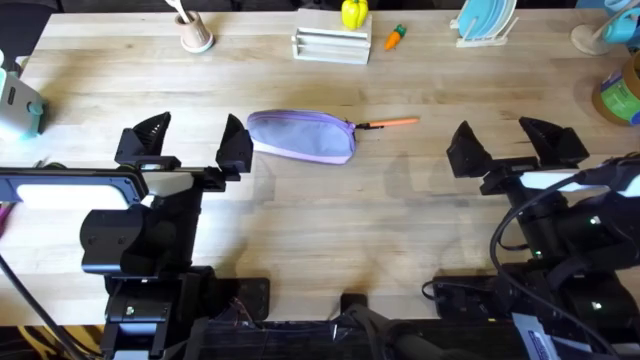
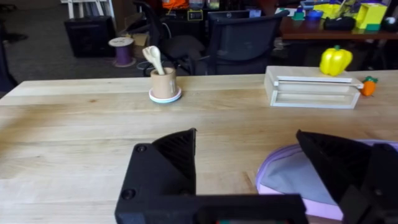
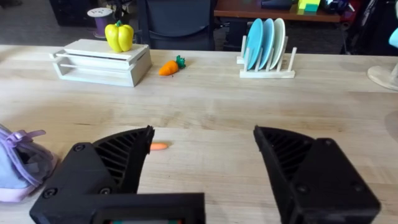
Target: Unzip the bag, pick up the pens from the table one at a time and place them inside, then zip the bag closed.
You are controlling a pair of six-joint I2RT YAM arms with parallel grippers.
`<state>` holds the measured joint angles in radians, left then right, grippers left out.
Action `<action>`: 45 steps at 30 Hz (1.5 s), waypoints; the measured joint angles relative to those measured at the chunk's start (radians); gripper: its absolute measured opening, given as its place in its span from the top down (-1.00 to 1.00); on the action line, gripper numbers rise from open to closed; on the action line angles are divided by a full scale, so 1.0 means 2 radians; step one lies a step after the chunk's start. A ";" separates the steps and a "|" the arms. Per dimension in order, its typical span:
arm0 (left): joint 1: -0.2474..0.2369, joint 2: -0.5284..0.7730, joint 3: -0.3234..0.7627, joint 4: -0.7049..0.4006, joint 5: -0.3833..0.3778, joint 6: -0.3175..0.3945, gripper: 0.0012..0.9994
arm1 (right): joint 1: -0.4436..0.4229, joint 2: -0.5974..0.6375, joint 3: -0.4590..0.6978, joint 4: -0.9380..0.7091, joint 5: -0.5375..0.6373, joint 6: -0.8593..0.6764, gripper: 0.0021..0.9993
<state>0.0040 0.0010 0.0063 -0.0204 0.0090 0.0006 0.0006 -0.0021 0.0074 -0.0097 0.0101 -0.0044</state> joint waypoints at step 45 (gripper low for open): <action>0.000 0.517 0.593 -0.420 0.034 0.162 -0.98 | 0.002 0.526 0.563 -0.426 -0.019 -0.028 -0.99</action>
<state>0.0044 1.0353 1.1925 -0.8606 0.0773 0.3243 0.0044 1.0496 1.1339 -0.8616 -0.0275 -0.0601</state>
